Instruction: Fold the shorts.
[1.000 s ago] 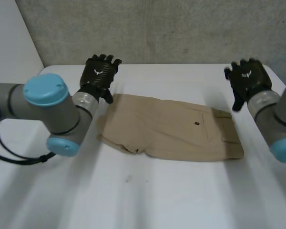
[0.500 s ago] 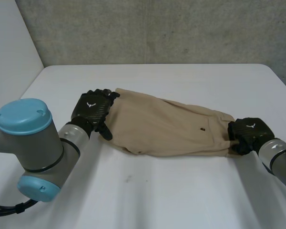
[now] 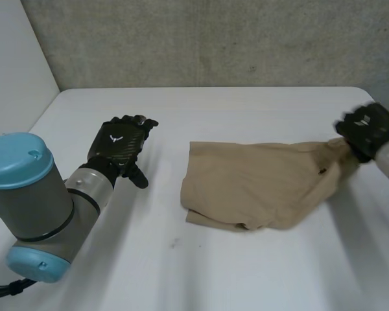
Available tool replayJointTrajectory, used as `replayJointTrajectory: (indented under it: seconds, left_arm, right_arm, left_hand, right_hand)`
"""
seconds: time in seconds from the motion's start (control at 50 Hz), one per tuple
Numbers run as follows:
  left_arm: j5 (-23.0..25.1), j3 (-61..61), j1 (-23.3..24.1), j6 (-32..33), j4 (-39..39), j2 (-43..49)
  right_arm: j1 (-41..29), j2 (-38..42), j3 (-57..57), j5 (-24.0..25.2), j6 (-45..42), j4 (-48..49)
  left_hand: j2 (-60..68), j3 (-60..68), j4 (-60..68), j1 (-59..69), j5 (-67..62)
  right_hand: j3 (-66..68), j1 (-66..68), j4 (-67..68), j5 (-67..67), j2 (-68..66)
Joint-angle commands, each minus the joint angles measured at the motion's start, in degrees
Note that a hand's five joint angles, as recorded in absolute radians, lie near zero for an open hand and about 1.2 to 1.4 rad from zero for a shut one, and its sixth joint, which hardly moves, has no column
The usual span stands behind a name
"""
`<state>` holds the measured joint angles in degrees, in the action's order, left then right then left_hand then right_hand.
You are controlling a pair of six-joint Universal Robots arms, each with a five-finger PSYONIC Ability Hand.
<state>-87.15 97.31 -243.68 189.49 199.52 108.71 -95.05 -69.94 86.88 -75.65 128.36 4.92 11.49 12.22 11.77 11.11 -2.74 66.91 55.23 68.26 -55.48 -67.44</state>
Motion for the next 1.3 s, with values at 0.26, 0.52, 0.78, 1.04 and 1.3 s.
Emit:
replayJointTrajectory:
  seconds: [0.26, 0.52, 0.78, 1.04, 1.3]
  left_arm:
    - [0.0, 0.2, 0.0, 0.0, 0.0, -1.6]
    - [0.1, -4.8, -0.5, 0.1, 0.2, -1.1]
    - [0.0, -22.1, 9.6, -7.9, -6.2, 11.1]
    - [-9.7, -29.5, 14.5, -10.3, -15.3, 26.2]
    - [-10.9, -28.6, 14.6, -8.1, -22.9, 26.2]
  right_arm:
    - [-33.6, 19.2, -9.1, 18.9, 0.0, 2.0]
    - [-28.8, 8.0, -9.8, 11.8, 30.3, 3.9]
    - [-19.7, 4.5, -9.5, 2.7, 47.2, 3.8]
    - [-18.2, 18.1, -13.5, 1.5, 42.1, -6.5]
    - [-16.7, 20.7, -15.5, -3.5, 32.3, -9.4]
  left_hand:
    - [-1.5, -2.2, -1.8, -1.1, 2.7]
    - [-1.3, -2.0, -1.6, -0.9, 2.5]
    - [-0.1, -0.8, -0.4, 0.3, 1.3]
    - [-0.1, -0.8, -0.4, 0.3, 1.3]
    - [-0.3, -1.0, -0.5, 0.1, 1.5]
  right_hand:
    - [13.1, 24.8, 11.7, -14.5, -12.6]
    - [-56.9, -45.2, -58.3, 55.5, 57.4]
    - [-56.9, -45.2, -58.3, 55.5, 57.4]
    - [-56.9, -45.2, -58.3, 55.5, 57.4]
    - [-56.9, -45.2, -58.3, 55.5, 57.4]
